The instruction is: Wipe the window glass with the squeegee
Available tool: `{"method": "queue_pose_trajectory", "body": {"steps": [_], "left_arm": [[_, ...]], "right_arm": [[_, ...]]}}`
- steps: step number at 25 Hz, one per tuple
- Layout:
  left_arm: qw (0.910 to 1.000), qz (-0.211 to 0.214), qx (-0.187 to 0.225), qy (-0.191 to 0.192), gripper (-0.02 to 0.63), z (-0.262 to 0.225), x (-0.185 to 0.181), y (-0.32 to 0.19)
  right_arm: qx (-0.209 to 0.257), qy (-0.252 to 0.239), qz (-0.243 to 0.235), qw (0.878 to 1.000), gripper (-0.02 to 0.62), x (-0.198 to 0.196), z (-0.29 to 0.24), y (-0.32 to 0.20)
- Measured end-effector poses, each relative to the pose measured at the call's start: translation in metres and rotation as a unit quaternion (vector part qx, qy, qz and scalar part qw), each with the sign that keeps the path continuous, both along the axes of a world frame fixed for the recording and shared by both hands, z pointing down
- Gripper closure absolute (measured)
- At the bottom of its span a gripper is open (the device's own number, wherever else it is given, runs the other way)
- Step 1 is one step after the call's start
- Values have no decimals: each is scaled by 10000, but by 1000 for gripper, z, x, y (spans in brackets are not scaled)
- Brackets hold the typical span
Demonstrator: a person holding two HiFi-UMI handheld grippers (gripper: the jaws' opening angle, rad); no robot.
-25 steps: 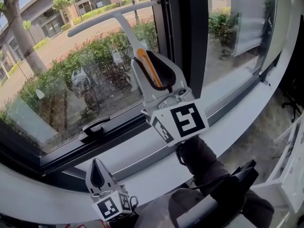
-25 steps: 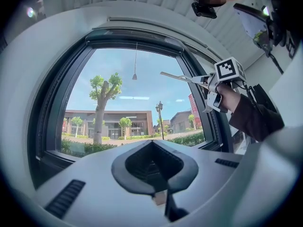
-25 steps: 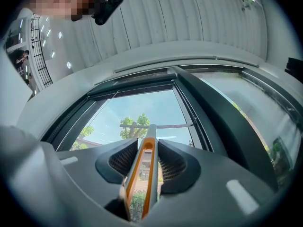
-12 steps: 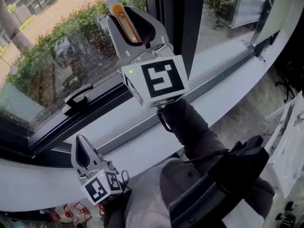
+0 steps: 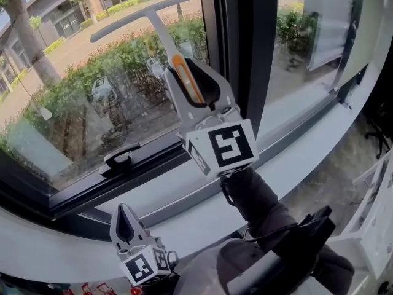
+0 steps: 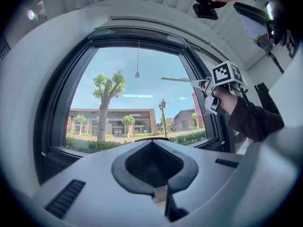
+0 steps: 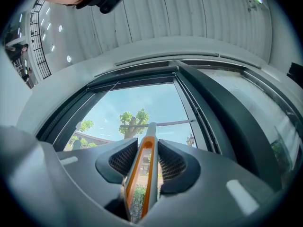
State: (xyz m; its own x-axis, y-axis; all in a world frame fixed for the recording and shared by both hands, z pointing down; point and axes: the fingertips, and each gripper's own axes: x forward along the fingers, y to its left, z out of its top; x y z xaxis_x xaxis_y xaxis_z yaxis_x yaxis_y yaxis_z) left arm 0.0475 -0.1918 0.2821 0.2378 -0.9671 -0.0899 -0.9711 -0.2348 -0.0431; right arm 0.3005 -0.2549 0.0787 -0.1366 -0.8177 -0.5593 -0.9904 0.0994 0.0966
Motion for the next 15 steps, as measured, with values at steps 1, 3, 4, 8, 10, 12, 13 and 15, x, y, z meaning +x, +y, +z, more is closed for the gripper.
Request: {"method": "queue_pose_trajectory", "body": {"steps": [1,3,4,8,10,12,13,15], "left_arm": [[10000,0,16,9,606,-1,1,0],[10000,-11,22,22,606,-2,1,1],[10000,-15,21,24,606,-2,1,1],[10000,-4,36,9,606,-3,1,0],[10000,15,27,4,606,-2,2,0],[10000,30,11,-3,606,-1,2,-1],[10000,34,5,-6,606,0,3,-1],[10000,35,-4,-9,606,0,3,-2]], "right_arm": [[6,-2,-8,10000,465,0,-1,1],[3,-22,-27,10000,465,1,-1,1],[-6,-36,-30,10000,465,1,-1,1],[-28,-83,-40,10000,465,1,3,1],[-39,-90,-55,9999,465,0,6,0],[-56,-88,-62,9999,465,-1,9,0],[-65,-89,-64,9999,465,-1,11,-1],[-84,-93,-71,9999,465,-1,13,-1]]}}
